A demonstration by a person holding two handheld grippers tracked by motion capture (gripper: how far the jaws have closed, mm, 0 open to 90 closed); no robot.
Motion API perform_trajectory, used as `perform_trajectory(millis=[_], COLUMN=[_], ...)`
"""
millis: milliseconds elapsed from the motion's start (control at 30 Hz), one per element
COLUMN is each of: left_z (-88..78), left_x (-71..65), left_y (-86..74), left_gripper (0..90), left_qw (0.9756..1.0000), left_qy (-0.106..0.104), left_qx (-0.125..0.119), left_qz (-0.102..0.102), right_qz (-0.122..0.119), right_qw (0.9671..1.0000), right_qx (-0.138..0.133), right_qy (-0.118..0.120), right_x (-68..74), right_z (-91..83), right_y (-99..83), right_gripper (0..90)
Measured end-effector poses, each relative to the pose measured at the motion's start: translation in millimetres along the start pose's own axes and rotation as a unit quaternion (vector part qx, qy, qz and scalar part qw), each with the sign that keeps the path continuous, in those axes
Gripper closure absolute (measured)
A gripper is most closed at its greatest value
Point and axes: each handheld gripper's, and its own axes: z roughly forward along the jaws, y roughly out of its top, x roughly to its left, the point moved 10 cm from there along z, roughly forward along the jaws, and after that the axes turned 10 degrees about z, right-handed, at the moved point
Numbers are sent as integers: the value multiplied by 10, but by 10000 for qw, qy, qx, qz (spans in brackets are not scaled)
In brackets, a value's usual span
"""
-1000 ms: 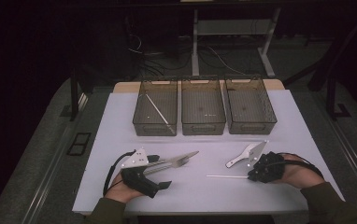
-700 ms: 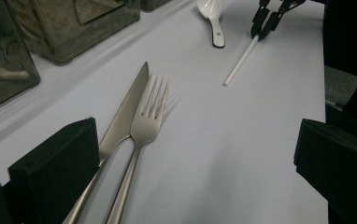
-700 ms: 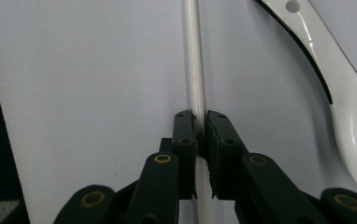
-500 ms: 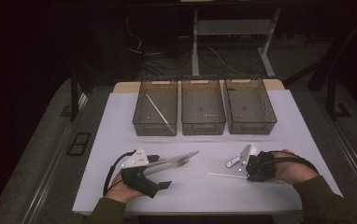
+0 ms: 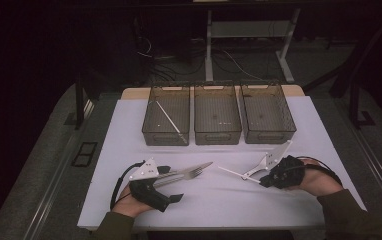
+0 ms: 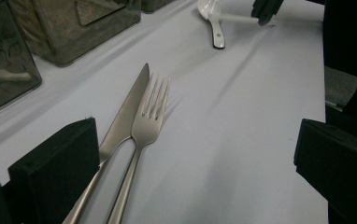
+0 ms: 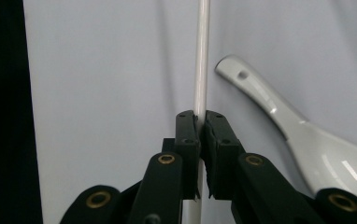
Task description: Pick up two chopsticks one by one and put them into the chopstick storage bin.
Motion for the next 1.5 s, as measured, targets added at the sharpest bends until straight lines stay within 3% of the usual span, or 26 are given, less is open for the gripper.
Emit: perform_trajectory(millis=[233, 333, 467, 567, 667, 867, 1033, 1233, 1500], left_z=[3, 4, 0, 1, -1, 1, -1, -6, -7], left_x=[3, 8, 13, 14, 7, 9, 5, 18, 18], left_y=[-1, -1, 3, 1, 5, 6, 12, 11, 12], left_gripper=[0, 0, 0, 0, 0, 0, 0, 0, 0], left_qw=[10000, 10000, 10000, 10000, 10000, 10000, 10000, 10000, 10000], left_qy=[7, 5, 20, 22, 24, 21, 31, 53, 52], left_qx=[2, -4, -19, -12, -11, -13, -32, -31, -18], left_qz=[-6, -4, -4, -4, 14, 8, -6, 4, -34], right_qz=[516, 811, 1216, 1336, 1456, 1568, 1601, 1739, 1894], right_qw=[9957, 9908, 9820, 9777, 9725, 9650, 9601, 9504, 9415], right_qx=[-773, -1080, -1442, -1611, -1814, -2102, -2291, -2578, -2785], right_qy=[9, -26, -63, -149, -136, -91, -100, -25, -103], right_x=[-67, -103, -157, -204, -228, -241, -275, -340, -458], right_z=[-96, -128, -195, -231, -276, -337, -322, -305, -313], right_y=[178, 269, 398, 474, 551, 759, 1011, 1370, 1847], right_gripper=[844, 844, 847, 847, 848, 849, 849, 849, 849])
